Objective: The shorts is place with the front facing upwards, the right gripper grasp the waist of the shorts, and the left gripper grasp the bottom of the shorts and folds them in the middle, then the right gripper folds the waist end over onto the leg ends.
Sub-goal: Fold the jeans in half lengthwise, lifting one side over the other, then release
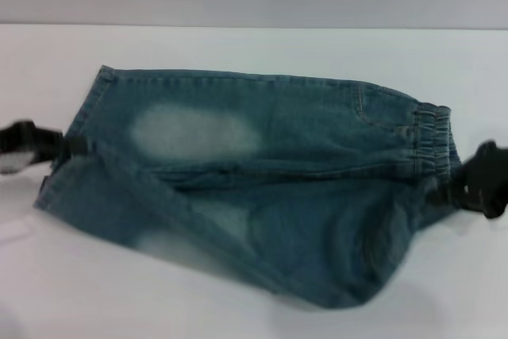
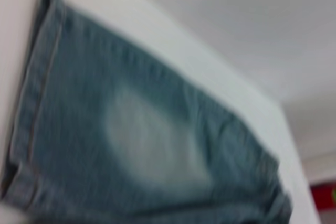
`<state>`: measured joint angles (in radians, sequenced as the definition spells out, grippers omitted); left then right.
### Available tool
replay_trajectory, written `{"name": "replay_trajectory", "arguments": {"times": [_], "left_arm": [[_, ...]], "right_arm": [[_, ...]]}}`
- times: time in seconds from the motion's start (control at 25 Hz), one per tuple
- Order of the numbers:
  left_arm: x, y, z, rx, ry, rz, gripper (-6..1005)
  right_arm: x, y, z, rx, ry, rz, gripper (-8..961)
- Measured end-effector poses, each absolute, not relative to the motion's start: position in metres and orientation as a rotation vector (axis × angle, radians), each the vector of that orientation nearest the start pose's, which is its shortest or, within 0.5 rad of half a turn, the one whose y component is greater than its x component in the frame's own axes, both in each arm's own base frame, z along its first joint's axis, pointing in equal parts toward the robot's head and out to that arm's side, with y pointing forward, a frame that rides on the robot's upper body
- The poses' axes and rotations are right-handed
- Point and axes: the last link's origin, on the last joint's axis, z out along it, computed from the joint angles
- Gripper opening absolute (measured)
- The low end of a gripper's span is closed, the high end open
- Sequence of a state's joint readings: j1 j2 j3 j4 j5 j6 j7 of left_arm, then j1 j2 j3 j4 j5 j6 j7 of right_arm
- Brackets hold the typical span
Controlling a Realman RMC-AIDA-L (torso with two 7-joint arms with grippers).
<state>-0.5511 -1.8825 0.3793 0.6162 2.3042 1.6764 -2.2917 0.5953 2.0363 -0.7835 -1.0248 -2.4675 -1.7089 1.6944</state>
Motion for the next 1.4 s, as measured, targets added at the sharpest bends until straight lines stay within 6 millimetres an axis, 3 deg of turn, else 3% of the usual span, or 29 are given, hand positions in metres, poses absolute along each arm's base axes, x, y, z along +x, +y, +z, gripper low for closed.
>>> {"name": "replay_trajectory", "arguments": {"times": [0.2,0.44,0.84,1.4], "left_arm": [[-0.319,0.340,0.099,-2.109,-1.839,-0.789,37],[-0.321,0.361,0.106,-1.993,-1.727,-0.876,37],[-0.324,0.382,0.097,-1.968,-1.555,-0.761,37],[-0.320,0.411,0.079,-1.958,-1.376,-0.546,37]], "right_arm": [[0.284,0.339,0.053,-2.705,0.723,0.364,-1],[0.317,0.339,0.017,-2.389,0.777,0.603,0],[0.326,0.340,0.003,-2.157,0.835,0.743,-1],[0.331,0.346,0.003,-2.063,0.897,0.760,-1]]}}
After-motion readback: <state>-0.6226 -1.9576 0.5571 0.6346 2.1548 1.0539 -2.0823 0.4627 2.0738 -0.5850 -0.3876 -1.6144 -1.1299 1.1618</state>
